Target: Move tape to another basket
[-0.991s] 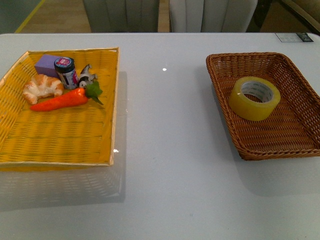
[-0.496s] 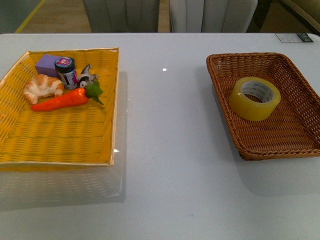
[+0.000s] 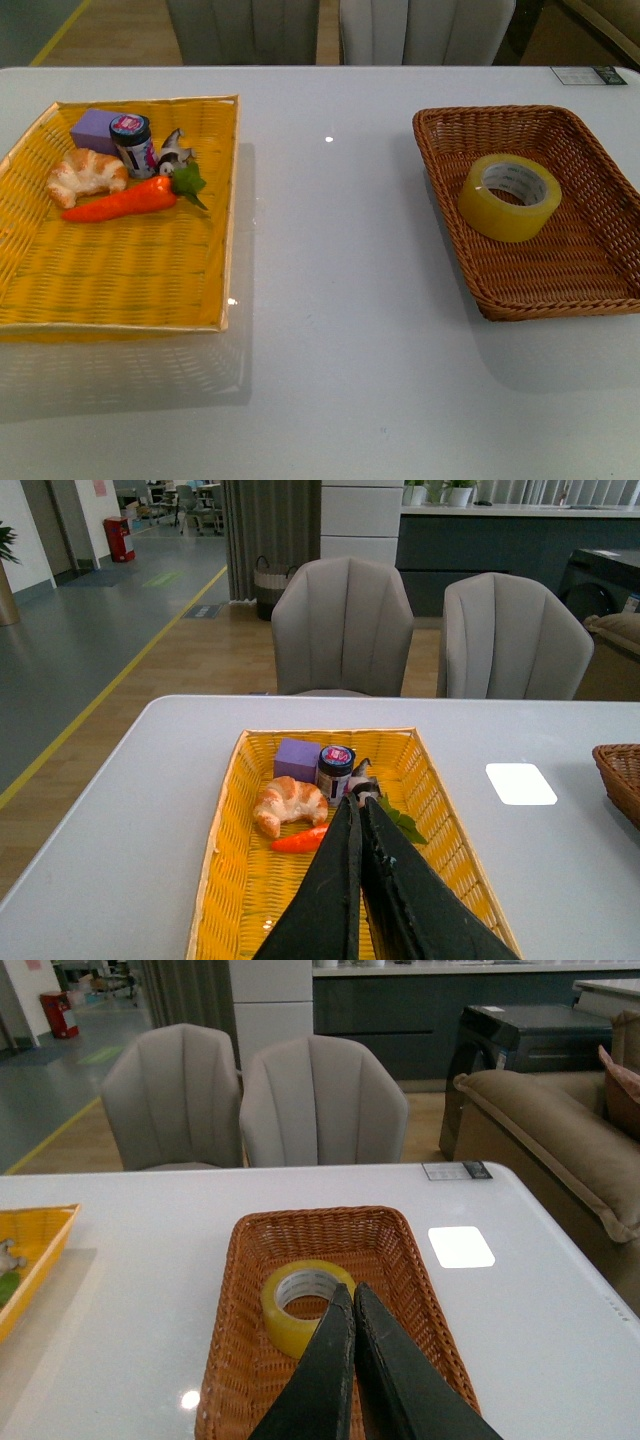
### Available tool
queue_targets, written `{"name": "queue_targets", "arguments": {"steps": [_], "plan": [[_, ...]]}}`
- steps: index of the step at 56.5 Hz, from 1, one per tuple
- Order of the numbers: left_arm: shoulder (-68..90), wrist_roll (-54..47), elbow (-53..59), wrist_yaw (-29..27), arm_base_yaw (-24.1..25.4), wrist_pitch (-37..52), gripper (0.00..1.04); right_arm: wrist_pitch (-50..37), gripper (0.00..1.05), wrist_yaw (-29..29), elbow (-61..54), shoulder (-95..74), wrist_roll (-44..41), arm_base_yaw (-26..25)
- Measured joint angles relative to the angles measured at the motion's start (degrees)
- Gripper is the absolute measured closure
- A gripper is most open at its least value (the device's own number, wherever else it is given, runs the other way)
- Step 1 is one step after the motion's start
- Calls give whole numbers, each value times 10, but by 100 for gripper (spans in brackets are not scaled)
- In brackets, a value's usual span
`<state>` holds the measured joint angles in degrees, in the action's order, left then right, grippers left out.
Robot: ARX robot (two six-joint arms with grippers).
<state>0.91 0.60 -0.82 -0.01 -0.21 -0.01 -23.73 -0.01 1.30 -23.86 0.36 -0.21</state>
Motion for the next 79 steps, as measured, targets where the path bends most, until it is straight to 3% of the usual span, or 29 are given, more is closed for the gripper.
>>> {"name": "queue_targets", "arguments": {"steps": [35,41,56,60,70,75,79], "plan": [[0,0,0,0,0,0,103,135,103,0,0,136,0,0],[0,0,0,0,0,0,103,227,103,1,0,211,0,1],[0,0,0,0,0,0,103,236,103,0,0,235,0,1],[0,0,0,0,0,0,103,236,87,0,0,235,-1,1],[0,0,0,0,0,0,71,236,53,0,0,235,-1,1],[0,0,0,0,0,0,48,236,30,0,0,235,-1,1],[0,0,0,0,0,0,35,236,18,0,0,235,-1,1]]}}
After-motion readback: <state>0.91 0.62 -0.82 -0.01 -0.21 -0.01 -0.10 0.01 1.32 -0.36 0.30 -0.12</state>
